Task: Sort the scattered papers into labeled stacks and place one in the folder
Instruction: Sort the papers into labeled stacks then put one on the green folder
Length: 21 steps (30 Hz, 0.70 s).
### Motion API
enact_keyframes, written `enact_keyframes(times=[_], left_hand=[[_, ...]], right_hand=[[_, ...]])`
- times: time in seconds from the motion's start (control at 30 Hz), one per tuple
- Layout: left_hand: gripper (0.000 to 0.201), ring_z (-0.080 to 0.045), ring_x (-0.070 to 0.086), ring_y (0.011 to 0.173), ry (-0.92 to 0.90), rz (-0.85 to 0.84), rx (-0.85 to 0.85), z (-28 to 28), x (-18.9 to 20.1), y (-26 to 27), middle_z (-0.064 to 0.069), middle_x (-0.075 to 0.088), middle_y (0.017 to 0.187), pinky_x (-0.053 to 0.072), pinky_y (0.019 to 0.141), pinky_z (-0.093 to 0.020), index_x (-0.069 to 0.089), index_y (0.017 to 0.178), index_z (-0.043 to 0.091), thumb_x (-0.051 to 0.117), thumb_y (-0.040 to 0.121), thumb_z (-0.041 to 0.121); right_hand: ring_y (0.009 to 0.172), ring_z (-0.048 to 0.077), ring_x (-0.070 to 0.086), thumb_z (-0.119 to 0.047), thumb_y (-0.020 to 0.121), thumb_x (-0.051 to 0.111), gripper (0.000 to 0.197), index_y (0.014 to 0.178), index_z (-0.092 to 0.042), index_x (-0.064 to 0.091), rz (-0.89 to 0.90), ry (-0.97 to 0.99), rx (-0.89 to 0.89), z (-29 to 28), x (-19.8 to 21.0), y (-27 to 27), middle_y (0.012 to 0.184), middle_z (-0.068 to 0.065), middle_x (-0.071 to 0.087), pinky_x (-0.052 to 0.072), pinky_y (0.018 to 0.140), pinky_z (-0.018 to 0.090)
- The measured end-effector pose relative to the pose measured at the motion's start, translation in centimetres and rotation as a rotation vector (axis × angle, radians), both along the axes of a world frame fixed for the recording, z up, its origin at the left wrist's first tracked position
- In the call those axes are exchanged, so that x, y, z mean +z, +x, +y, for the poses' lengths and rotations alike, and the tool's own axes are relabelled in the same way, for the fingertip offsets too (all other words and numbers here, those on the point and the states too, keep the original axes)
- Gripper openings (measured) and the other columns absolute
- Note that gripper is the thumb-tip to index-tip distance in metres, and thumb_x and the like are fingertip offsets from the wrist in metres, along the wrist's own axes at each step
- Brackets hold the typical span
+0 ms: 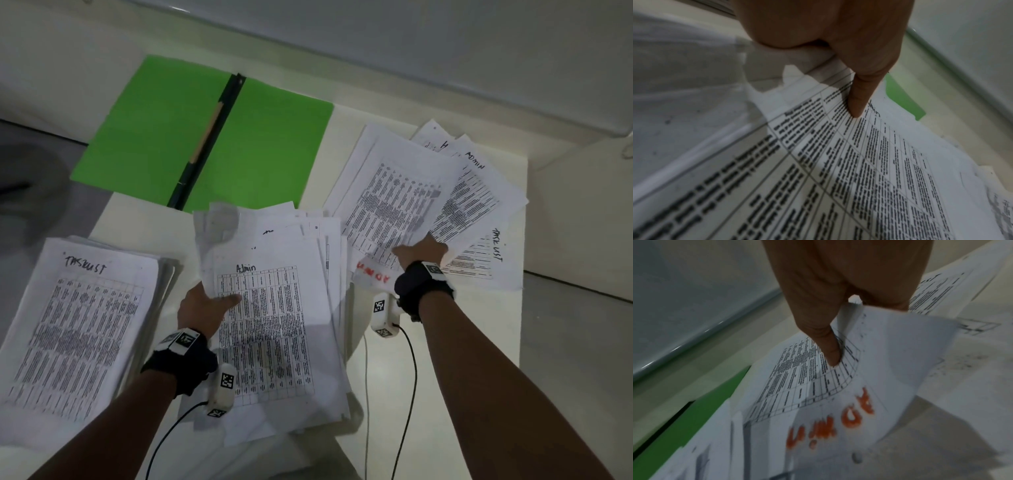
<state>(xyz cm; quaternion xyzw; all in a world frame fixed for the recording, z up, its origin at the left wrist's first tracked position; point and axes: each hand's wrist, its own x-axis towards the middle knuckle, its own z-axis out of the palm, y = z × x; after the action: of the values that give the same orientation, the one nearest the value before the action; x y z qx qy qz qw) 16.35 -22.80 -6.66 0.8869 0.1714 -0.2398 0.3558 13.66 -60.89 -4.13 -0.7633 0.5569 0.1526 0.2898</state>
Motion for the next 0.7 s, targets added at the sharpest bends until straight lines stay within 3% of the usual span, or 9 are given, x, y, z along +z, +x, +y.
enact_keyframes(times=[0.13,0.23,0.33,0.43,0.53,0.6,0.7], left_hand=[[0.04,-0.025,0.063,0.08,-0.014,-0.001,0.014,0.0,-0.1,0.0,-0.003,0.068,0.089,0.049,0.077,-0.032,0.064,0.104,0.017,0.079,0.071,0.034],[0.042,-0.026,0.064,0.083,-0.007,0.004,0.016,0.1,-0.3,0.1,-0.003,0.068,0.091,0.051,0.079,-0.035,0.063,0.103,0.015,0.08,0.07,0.036],[0.045,-0.026,0.065,0.084,-0.002,0.011,0.012,0.2,-0.5,0.1,-0.004,0.07,0.093,0.053,0.082,-0.038,0.064,0.104,0.016,0.08,0.069,0.04],[0.044,-0.027,0.065,0.084,-0.005,0.009,0.01,0.1,-0.3,0.0,-0.004,0.069,0.092,0.052,0.08,-0.036,0.064,0.105,0.016,0.08,0.07,0.038],[0.044,-0.027,0.065,0.082,-0.013,0.002,0.014,0.0,0.0,-0.1,-0.004,0.069,0.09,0.049,0.077,-0.033,0.064,0.107,0.017,0.079,0.071,0.037],[0.045,-0.027,0.064,0.083,-0.012,0.003,0.013,0.1,-0.1,-0.2,-0.004,0.069,0.091,0.048,0.077,-0.032,0.064,0.108,0.017,0.079,0.071,0.037],[0.049,-0.027,0.065,0.085,0.003,0.009,0.026,0.0,-0.3,-0.3,-0.005,0.07,0.095,0.05,0.08,-0.035,0.064,0.11,0.016,0.08,0.069,0.039]], right_hand=[[0.125,0.042,0.037,-0.031,0.076,0.079,0.078,0.136,-0.009,0.035,0.052,-0.032,-0.012,0.7,0.2,0.7,0.143,0.019,0.024,0.042,0.094,0.048],[0.117,0.044,0.049,-0.019,0.075,0.081,0.083,0.138,-0.01,0.029,-0.032,0.018,-0.059,0.9,-0.3,1.1,0.143,0.021,0.026,0.047,0.079,0.042],[0.113,0.042,0.057,-0.005,0.076,0.077,0.086,0.141,-0.009,0.023,-0.165,0.045,-0.112,1.1,-0.8,1.0,0.136,0.026,0.045,0.048,0.075,0.038],[0.114,0.041,0.058,-0.013,0.08,0.075,0.075,0.14,-0.009,0.031,-0.292,0.011,-0.266,0.6,-0.7,0.4,0.133,0.025,0.052,0.051,0.087,0.042],[0.108,0.037,0.062,-0.029,0.084,0.072,0.053,0.126,-0.002,0.052,-0.285,-0.014,-0.359,-1.0,-0.6,-0.7,0.122,0.019,0.062,0.052,0.089,0.038],[0.112,0.036,0.059,-0.038,0.086,0.067,0.054,0.123,0.001,0.056,-0.205,-0.047,-0.373,-2.2,-0.6,-1.8,0.123,0.02,0.061,0.05,0.095,0.04],[0.129,0.038,0.039,-0.048,0.088,0.061,0.073,0.134,0.006,0.043,0.026,-0.127,-0.319,-3.5,-0.4,-3.0,0.14,0.026,0.041,0.034,0.107,0.041]])
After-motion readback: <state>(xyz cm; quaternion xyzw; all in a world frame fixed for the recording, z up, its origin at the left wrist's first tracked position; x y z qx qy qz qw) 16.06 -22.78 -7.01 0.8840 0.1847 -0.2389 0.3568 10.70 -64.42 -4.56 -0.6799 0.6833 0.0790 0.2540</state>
